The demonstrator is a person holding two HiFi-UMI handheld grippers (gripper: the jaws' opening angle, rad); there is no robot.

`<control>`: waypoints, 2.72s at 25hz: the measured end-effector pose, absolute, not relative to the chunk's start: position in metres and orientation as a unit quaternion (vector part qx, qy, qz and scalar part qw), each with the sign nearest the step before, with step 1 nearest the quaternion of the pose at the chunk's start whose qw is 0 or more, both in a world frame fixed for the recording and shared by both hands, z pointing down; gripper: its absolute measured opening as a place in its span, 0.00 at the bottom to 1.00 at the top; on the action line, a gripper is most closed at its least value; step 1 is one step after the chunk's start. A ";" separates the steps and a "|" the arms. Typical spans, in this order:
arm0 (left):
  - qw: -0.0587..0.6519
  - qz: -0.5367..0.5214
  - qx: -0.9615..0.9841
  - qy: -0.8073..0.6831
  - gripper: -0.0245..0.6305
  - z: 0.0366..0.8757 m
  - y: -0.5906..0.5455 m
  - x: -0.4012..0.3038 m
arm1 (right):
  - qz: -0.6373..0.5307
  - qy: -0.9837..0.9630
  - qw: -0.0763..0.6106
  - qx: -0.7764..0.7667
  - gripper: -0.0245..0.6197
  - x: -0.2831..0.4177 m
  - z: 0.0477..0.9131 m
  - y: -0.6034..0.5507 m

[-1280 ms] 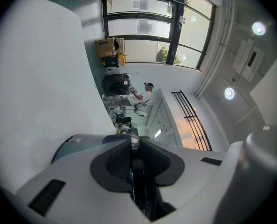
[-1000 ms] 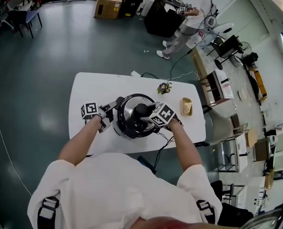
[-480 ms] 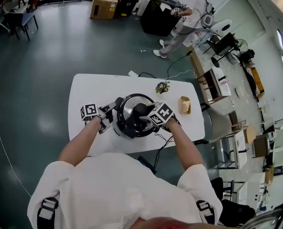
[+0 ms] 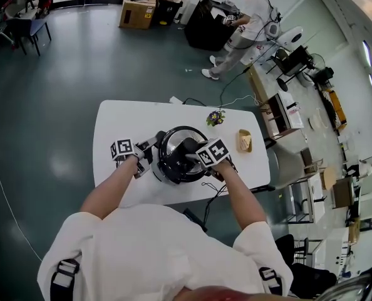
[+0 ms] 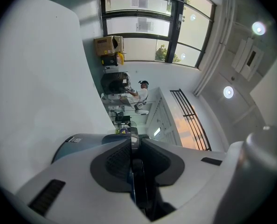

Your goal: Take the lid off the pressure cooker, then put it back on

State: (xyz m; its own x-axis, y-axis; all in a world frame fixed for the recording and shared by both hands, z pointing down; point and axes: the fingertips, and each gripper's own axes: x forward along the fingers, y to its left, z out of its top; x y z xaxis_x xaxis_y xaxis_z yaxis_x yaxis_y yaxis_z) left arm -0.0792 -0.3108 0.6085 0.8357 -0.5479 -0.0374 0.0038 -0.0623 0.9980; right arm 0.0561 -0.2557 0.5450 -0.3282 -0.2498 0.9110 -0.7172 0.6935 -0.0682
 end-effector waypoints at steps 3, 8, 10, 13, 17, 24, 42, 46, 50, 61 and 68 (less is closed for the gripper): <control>0.655 -0.211 0.699 -0.194 0.14 0.609 -0.311 -0.080 | 0.254 -0.769 0.481 0.335 0.47 0.057 0.544 -0.256; 0.658 -0.212 0.697 -0.189 0.14 0.610 -0.310 -0.078 | 0.279 -0.749 0.471 0.374 0.47 0.059 0.545 -0.258; 0.658 -0.211 0.698 -0.188 0.14 0.609 -0.310 -0.078 | 0.290 -0.739 0.468 0.388 0.47 0.060 0.544 -0.258; 0.659 -0.206 0.700 -0.185 0.14 0.607 -0.311 -0.076 | 0.303 -0.726 0.465 0.406 0.47 0.063 0.541 -0.257; 0.661 -0.205 0.699 -0.181 0.14 0.607 -0.311 -0.077 | 0.302 -0.728 0.460 0.409 0.47 0.062 0.541 -0.255; 0.660 -0.201 0.701 -0.181 0.14 0.609 -0.312 -0.076 | 0.297 -0.733 0.462 0.400 0.47 0.062 0.544 -0.255; 0.655 -0.192 0.705 -0.192 0.14 0.610 -0.314 -0.077 | 0.286 -0.767 0.427 0.383 0.47 0.076 0.468 -0.261; 0.657 -0.193 0.703 -0.195 0.14 0.607 -0.312 -0.077 | 0.285 -0.767 0.410 0.402 0.47 0.101 0.451 -0.257; 0.657 -0.195 0.701 -0.196 0.14 0.607 -0.313 -0.079 | 0.285 -0.762 0.396 0.427 0.47 0.131 0.439 -0.253; 0.658 -0.201 0.696 -0.207 0.14 0.605 -0.311 -0.081 | 0.301 -0.740 0.372 0.473 0.47 0.208 0.433 -0.236; 0.659 -0.208 0.690 -0.216 0.14 0.606 -0.311 -0.084 | 0.333 -0.724 0.354 0.490 0.47 0.254 0.456 -0.221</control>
